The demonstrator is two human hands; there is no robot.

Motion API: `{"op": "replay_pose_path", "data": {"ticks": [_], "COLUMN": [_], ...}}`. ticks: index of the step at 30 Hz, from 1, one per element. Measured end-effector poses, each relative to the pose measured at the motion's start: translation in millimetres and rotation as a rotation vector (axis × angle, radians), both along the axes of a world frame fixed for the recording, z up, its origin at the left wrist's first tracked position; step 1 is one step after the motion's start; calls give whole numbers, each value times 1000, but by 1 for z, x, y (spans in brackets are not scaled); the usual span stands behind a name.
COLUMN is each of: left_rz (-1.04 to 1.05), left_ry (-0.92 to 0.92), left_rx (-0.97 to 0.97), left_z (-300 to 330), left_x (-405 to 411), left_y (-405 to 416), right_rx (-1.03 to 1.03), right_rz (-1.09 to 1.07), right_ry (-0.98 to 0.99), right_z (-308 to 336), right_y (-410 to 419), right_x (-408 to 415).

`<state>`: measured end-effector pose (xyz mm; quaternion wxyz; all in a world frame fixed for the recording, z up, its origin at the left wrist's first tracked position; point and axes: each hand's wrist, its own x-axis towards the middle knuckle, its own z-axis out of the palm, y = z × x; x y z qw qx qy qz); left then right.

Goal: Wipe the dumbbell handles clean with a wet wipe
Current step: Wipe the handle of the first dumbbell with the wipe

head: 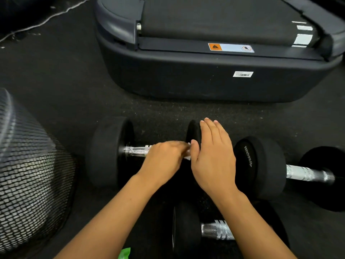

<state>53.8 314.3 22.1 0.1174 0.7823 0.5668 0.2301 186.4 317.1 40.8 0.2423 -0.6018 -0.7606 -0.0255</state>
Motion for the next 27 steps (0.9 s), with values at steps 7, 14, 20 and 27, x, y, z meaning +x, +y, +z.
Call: {"op": "replay_pose_path", "data": {"ticks": [7,14,20,27], "left_rz": [160,-2,-95,-88], "left_ry": [153,-90,-75,-47], "left_rx": [-67,362,433,441], "left_z": [7,-38,-49,-47], "left_x": [5,-9,-4,-1], "left_y": [14,-16,-12,-10], "right_rx": [-10,2,5,20], "right_rz": [-4,9,1,-4], "right_ry": [-21,-11,-10,-5], "right_z": [1,0,-1,-1], "right_y": [2,-1,2,2], "right_x": [0,0,0,-1]}}
